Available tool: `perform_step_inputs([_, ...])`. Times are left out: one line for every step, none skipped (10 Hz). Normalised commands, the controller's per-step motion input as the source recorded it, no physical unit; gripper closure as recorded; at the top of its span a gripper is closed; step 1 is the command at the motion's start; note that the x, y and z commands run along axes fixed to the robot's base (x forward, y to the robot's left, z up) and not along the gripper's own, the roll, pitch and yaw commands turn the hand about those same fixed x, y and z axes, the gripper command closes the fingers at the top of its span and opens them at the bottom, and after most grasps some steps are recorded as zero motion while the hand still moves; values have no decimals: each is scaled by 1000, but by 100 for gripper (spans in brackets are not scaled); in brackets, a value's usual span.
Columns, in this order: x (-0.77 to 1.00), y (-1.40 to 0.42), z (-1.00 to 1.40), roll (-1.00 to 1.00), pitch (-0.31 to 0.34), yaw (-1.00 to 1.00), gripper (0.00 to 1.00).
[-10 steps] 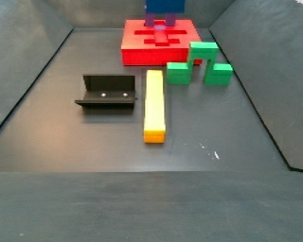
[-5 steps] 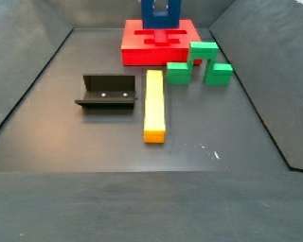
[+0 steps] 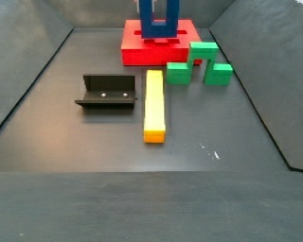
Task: Pick up the blue object. Move up. Move to above the board. Insert the blue object.
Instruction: Insert the blue object.
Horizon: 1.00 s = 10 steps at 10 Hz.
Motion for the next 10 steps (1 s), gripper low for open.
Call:
perform_step_inputs([0,0,-149,39,-36,120,100])
perform_step_inputs([0,0,-209,76,-34,60,100])
perform_step_inputs([0,0,-209,63,-30,11,100])
perform_step_inputs([-29,0,-174,51,-17,0,100])
perform_step_inputs([-51,0,-163,40,-11,0,100])
perform_step_inputs([-97,0,-137,19,-6,-26,100])
perform_step_inputs([-163,34,-126,4,-10,-40,100])
perform_step_inputs([-180,51,-100,0,-17,-34,100])
perform_step_inputs([-180,66,-97,0,-13,-49,100])
perform_step_inputs([-131,0,-83,0,-19,-69,100])
